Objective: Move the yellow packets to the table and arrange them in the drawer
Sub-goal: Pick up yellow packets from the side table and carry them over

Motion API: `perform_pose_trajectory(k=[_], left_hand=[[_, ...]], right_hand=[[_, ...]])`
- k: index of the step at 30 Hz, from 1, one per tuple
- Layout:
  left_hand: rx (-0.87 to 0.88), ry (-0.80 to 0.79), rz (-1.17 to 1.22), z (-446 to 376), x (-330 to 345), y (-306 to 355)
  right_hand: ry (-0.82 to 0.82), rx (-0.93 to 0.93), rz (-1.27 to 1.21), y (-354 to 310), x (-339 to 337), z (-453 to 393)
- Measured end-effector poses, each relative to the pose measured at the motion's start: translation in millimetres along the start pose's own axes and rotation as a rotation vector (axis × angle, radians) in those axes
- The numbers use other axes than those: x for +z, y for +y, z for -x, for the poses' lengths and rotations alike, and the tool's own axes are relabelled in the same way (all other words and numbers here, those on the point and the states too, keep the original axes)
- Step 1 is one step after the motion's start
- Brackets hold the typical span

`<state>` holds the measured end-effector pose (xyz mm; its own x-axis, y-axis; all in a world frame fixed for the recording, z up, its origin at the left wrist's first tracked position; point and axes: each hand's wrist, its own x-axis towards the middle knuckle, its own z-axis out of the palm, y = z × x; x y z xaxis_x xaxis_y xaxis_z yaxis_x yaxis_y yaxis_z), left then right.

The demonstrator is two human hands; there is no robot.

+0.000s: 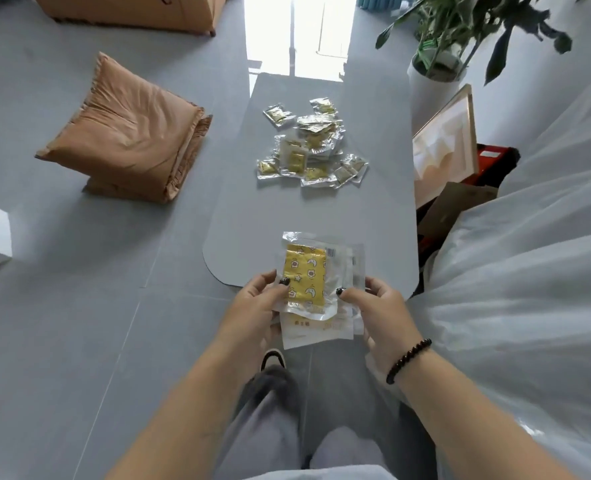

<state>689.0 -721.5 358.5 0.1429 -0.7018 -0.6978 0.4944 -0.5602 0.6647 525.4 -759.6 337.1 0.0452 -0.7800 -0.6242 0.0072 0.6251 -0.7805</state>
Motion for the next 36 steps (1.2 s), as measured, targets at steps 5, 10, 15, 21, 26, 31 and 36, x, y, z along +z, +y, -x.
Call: perform_pose_trajectory(k=[5,10,15,21,26,31,36], left_hand=[[-0.007,-0.018,-0.066,-59.6,14.4,45.0],[-0.019,0.022,-0.144,-126.0,35.5,73.9],[0.014,0.141,-0.189,-184.2,59.4,91.9],[0.01,0.16,-0.088,-241.8,78.6,121.3],[-0.038,0.126,0.011,-300.1,75.8,147.2],[-0.117,0.183,0.022,-382.1,58.1,150.3],[-0.094,0.285,-0.008,-471.4,44.3,144.7]], right_hand=[[0.044,0.026,-0.03,-32.4,14.8,-59.1],[0.038,0.059,-0.047,-68.3,19.8,-126.1],[-0.016,0.109,-0.027,-104.0,20.5,-191.8],[-0.016,0.179,-0.015,-144.3,26.1,-257.3],[-0.02,0.347,-0.222,-161.6,43.7,-313.0],[0.091,0.329,-0.268,-144.1,74.0,-372.6],[0.236,0.318,-0.322,-115.4,102.8,-447.3]])
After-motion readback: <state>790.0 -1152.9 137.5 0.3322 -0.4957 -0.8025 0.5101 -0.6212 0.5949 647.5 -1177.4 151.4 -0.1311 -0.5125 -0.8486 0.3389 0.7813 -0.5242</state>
